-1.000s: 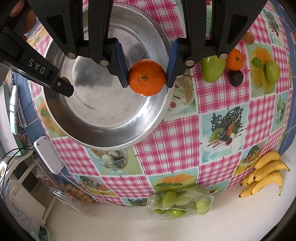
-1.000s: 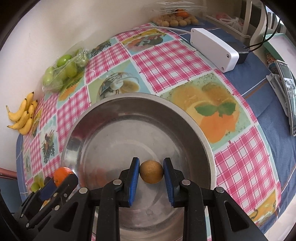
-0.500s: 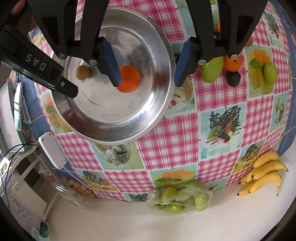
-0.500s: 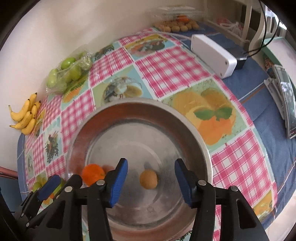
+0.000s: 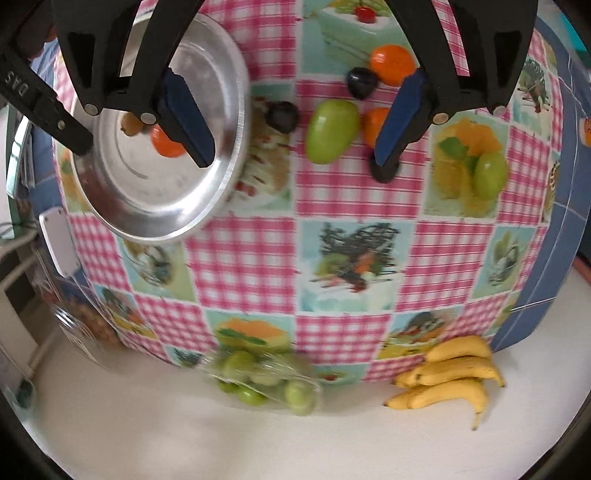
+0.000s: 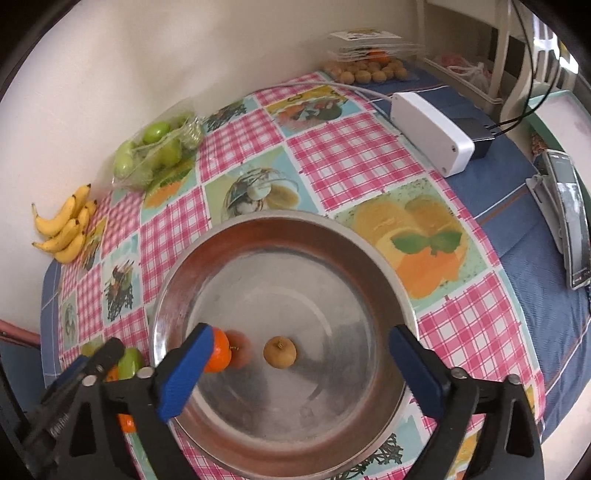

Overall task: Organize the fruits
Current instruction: 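Move both open grippers back toward the remaining fruit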

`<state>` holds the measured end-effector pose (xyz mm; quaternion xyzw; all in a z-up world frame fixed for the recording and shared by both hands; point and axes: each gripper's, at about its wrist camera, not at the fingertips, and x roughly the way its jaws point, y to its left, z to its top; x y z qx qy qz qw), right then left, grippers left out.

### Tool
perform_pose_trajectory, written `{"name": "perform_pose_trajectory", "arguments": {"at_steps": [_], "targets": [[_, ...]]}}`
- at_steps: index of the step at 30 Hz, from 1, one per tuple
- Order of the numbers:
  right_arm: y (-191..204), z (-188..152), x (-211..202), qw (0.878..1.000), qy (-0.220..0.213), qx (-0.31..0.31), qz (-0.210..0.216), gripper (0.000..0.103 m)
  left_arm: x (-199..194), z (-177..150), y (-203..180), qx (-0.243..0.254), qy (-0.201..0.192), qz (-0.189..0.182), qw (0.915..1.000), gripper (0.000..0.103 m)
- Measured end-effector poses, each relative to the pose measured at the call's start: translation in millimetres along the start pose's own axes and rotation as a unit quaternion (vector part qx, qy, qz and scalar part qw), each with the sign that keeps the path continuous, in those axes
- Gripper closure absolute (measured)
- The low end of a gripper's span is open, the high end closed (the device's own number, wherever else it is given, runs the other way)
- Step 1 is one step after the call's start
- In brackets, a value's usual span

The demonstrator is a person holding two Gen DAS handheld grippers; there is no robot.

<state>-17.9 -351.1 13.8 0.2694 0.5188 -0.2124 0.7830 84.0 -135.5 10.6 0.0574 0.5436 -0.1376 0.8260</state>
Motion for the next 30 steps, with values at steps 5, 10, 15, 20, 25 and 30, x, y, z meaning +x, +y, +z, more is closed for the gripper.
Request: {"name": "perform_pose_trajectory", "arguments": {"at_steps": [5, 10, 15, 20, 25, 30], "targets": [[9, -3, 3, 1.0, 0.004, -0.02, 0.005, 0.0, 2, -2, 21, -0.028, -0.015, 0.008, 0.9994, 0.005], [22, -8, 6, 0.999, 0.004, -0.037, 0.026, 0.0, 4, -7, 41, -0.05, -0.016, 0.01, 0.9986, 0.005], [33, -17, 8, 0.997, -0.004, -0.047, 0.06, 0.0, -1, -12, 54, -0.057, -0.033, 0.016, 0.9977, 0.005], [47, -26, 2, 0.993, -0.034, -0.068, 0.089, 0.0, -4, -20, 72, -0.075, -0.034, 0.018, 0.9964, 0.005], [58, -32, 6, 0.992, -0.029, -0.092, 0.083, 0.0, -10, -30, 89, -0.09, -0.036, 0.028, 0.9949, 0.005], [63, -37, 11, 0.992, -0.005, -0.104, 0.076, 0.0, -14, -36, 101, -0.098, -0.035, 0.035, 0.994, 0.005]]}}
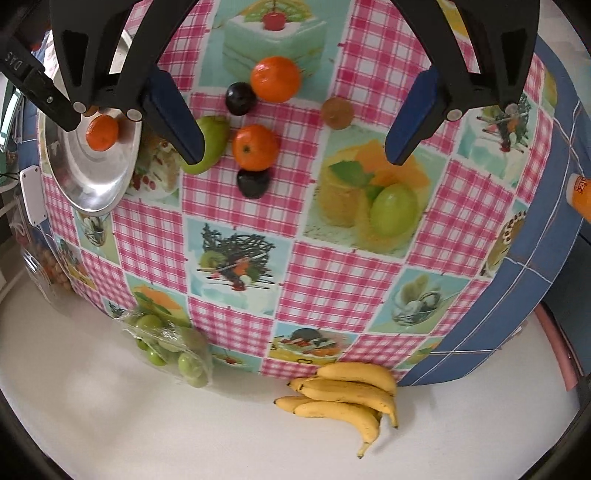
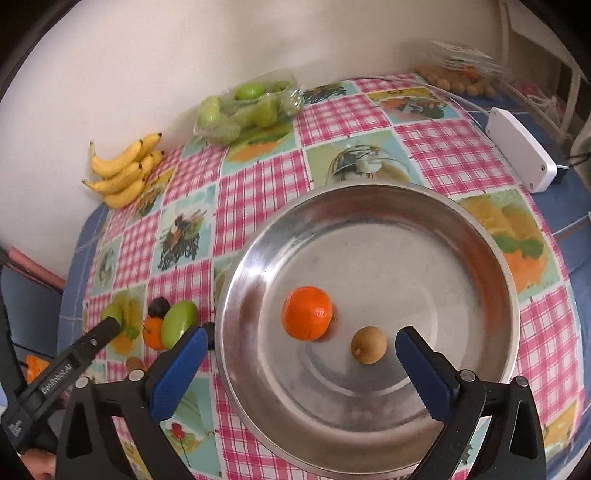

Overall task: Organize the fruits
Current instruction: 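Move both open grippers back toward the remaining fruit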

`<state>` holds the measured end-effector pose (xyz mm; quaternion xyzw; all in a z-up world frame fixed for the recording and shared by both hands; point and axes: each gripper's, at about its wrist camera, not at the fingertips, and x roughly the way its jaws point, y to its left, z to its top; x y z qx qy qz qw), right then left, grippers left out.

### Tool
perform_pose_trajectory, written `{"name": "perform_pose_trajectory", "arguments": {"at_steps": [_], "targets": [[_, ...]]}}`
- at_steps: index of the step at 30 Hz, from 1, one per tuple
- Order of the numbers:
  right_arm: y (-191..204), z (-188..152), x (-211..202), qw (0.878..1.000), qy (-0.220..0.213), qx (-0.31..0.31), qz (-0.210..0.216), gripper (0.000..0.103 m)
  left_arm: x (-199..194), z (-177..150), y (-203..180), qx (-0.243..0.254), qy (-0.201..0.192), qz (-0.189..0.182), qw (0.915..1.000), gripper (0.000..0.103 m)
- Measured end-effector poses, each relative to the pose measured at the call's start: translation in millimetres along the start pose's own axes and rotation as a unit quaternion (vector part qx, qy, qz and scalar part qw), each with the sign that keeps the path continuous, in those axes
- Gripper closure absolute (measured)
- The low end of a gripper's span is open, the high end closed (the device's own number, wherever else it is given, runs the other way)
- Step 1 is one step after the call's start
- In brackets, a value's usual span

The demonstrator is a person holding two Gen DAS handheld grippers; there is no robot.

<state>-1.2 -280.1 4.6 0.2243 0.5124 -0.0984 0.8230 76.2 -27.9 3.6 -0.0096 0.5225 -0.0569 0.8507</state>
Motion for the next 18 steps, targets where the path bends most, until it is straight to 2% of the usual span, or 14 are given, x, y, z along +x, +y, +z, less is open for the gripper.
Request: {"name": "perform_pose_trajectory", "arguments": {"at_steps": [4, 7, 12, 18], "targets": [[10, -1, -2, 0.999, -0.013, -0.025, -0.029, 0.0, -3, -2, 10, -0.002, 0.002, 0.005, 1.0, 0.005], [19, -1, -5, 0.999, -0.023, -0.03, -0.012, 0.0, -5, -3, 17, -0.004, 0.002, 0.011, 0.9999, 0.005], [55, -7, -4, 0.997, -0.025, -0.074, 0.018, 0.0, -11, -1, 31, -0.004, -0.008, 0.022, 0.9997, 0.005], [97, -17, 3, 0.993, -0.014, -0.107, 0.055, 0.0, -15, -1, 62, -0.035, -0.012, 0.032, 0.9988, 0.005]]}}
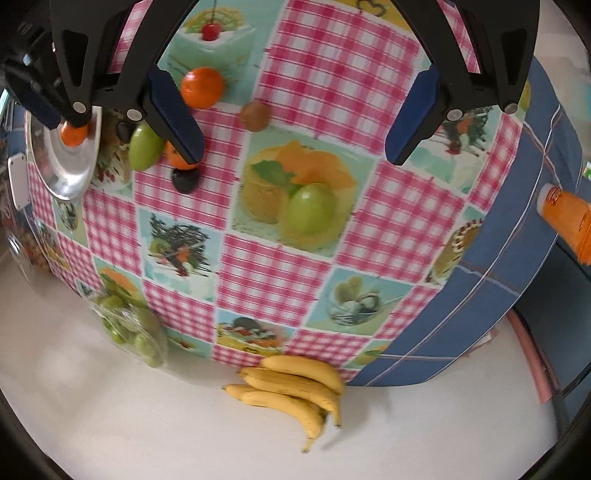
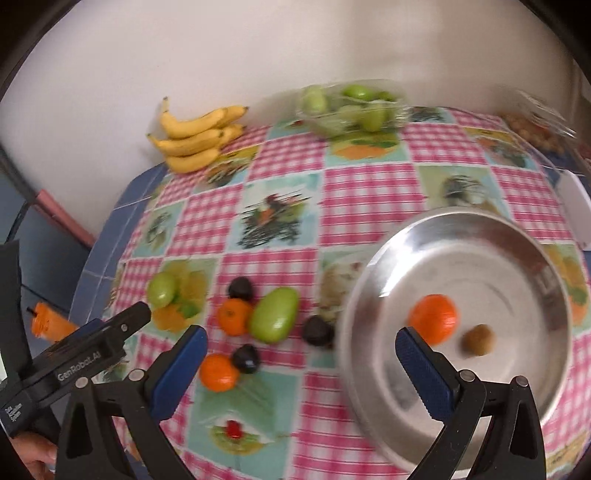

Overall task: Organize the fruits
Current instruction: 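Move both open grippers back toward the remaining fruit, then lower the right gripper onto a dark plum and close it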

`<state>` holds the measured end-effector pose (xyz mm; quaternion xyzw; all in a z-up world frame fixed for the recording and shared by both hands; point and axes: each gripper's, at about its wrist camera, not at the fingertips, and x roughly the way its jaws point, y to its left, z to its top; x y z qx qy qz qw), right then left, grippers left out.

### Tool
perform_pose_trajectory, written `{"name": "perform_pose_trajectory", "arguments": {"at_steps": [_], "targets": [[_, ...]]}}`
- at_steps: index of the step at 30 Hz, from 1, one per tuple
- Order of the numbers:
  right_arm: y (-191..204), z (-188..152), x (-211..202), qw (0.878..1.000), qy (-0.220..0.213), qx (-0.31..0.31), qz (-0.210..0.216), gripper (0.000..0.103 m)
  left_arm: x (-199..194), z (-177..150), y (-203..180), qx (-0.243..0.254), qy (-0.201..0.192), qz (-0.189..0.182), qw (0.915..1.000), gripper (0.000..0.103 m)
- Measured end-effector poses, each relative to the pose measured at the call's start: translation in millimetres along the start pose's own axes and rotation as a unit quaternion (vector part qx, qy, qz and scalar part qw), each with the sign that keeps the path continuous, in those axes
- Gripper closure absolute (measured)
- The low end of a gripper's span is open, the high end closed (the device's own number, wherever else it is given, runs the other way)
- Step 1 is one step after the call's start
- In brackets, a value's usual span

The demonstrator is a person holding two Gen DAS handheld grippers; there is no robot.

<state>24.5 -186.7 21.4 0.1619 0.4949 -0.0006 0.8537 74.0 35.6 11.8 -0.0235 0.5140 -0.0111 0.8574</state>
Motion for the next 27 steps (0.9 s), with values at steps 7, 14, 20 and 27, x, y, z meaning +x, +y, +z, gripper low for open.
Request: {"name": "perform_pose_trajectory", "arguments": {"at_steps": [7, 14, 20, 27], "targets": [[40, -7, 20, 0.999, 0.028, -0.037, 0.005, 0.0, 2, 1, 31, -0.037, 0.002, 0.008, 0.9993, 0.005], [62, -16, 33, 0.997, 0.046, -0.063, 0.005, 0.0, 13, -1, 46, -0.058, 0.026, -0.003, 0.998, 0.005], [58, -18, 38, 0.997, 0.05, -0.059, 0.0, 0.0, 27, -4, 48, -0.077, 0.051, -0.035, 0.9952, 0.005], [50, -19, 45, 0.997, 0.065, -0.052, 0.001, 0.017, 31, -5, 31, -0.05, 0.061, -0.073, 0.9942, 0.005]]}}
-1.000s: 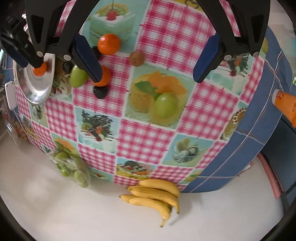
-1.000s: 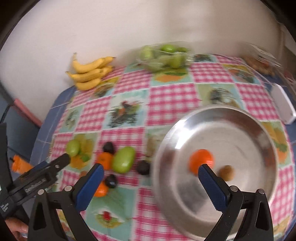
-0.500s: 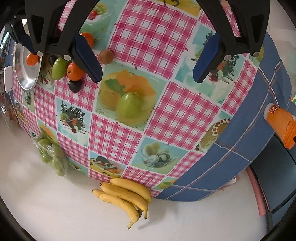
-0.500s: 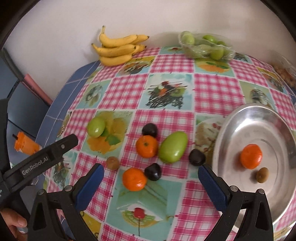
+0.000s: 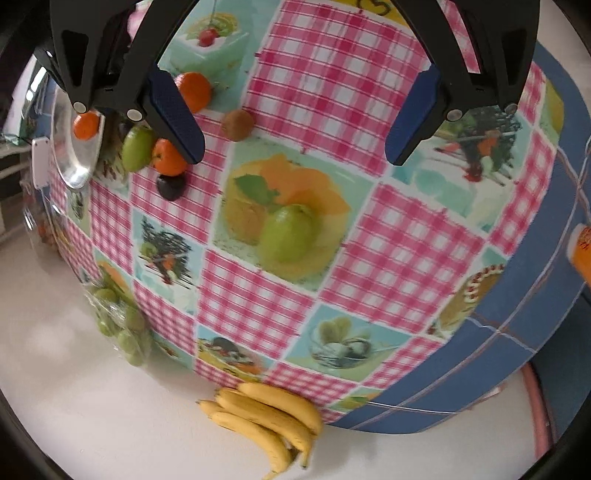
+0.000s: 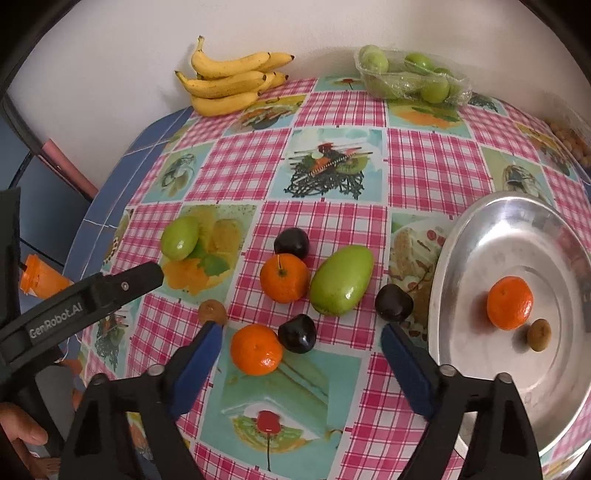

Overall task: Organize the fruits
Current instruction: 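Lower the right gripper onto a dark plum and close it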

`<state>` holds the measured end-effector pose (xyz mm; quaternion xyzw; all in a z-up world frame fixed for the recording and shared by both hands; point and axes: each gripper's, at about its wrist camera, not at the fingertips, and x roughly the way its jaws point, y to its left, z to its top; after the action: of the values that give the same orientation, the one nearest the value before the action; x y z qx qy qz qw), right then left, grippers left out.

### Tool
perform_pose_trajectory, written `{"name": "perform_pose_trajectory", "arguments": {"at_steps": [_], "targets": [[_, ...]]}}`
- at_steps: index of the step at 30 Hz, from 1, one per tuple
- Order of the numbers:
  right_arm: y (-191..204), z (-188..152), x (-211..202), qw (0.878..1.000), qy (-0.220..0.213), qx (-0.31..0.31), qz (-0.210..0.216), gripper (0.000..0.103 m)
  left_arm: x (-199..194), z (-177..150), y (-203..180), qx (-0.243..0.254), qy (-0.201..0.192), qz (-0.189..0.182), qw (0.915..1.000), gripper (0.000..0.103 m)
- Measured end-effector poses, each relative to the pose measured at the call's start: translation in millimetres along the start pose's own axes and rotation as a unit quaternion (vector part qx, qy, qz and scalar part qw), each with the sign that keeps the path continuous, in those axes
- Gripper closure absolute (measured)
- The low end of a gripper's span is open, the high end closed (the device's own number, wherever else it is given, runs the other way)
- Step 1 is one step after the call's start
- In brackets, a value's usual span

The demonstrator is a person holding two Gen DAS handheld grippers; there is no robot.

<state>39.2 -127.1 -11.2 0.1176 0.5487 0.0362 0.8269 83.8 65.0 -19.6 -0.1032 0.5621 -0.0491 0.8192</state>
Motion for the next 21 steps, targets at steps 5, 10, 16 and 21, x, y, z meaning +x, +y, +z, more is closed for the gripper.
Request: {"name": "perform_pose_trajectory", "arguments": {"at_steps": [5, 10, 16, 21], "targets": [[-7, 1, 6, 1.0, 0.007, 0.017, 0.004, 0.035, 10, -4, -9, 0.015, 0.021, -0.011, 0.9996, 0.012], [-10, 3, 13, 0.999, 0.012, 0.032, 0.006, 0.051, 24, -9, -19, 0.023, 0.049, -0.04, 0.9977, 0.025], [-12, 4, 25, 0.999, 0.024, 0.044, 0.011, 0.055, 29, -10, -24, 0.023, 0.059, -0.051, 0.9967, 0.041], [-12, 4, 28, 0.998, 0.027, 0.049, 0.016, 0.059, 31, -10, -21, 0.013, 0.066, -0.062, 0.9958, 0.043]]}}
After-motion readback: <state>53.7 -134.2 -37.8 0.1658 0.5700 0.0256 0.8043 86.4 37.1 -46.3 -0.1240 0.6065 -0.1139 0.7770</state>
